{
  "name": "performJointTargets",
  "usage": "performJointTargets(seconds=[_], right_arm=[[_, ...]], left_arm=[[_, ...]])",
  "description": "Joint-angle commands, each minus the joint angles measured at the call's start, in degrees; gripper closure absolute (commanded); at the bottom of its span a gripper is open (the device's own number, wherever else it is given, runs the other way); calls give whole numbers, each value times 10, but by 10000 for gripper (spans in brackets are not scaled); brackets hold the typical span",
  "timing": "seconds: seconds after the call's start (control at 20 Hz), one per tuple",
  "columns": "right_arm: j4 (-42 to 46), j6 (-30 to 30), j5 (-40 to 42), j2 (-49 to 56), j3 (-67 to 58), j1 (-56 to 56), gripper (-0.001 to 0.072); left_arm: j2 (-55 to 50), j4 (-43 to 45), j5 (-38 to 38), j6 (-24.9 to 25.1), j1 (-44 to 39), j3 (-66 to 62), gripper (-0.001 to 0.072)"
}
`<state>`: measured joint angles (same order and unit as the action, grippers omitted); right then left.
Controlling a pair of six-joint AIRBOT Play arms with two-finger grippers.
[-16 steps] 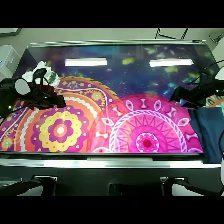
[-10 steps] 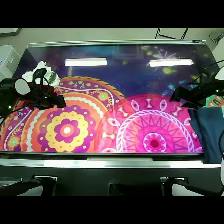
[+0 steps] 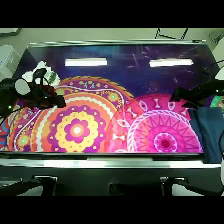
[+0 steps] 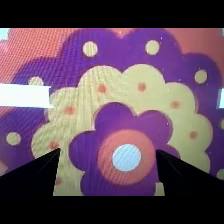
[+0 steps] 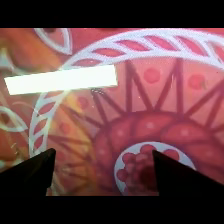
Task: Fold the clothes and pants, and hang the long-sleeved shirts on hangers.
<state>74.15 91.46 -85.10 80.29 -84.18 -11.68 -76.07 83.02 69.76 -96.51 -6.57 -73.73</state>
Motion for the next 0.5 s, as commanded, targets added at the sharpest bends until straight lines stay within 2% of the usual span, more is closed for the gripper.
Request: performJointTargets(seconds=[0.0,0.1,0.2,0.25,0.3,0.35,0.45], right_arm=[[0,0,15,0,0,0,20],[0,0,90,0,0,0,19],[0,-1,149,0,0,0,19],[0,-3,177,0,0,0,19],[0,-4,194,0,0,0,19],[0,-13,202,0,0,0,20],[0,-28,197,0,0,1,22]], left_arm=[[-5,-2,-75,-1,0,1,0],[-12,-16,-156,-27,-3,1,-1],[-25,-14,-288,-34,10,-10,-6],[-43,-14,-322,-73,46,-37,-6],[-71,-16,-307,-130,97,-77,-6],[-104,-26,-261,-178,153,-122,-6],[-176,-74,-120,-205,265,-196,-6]])
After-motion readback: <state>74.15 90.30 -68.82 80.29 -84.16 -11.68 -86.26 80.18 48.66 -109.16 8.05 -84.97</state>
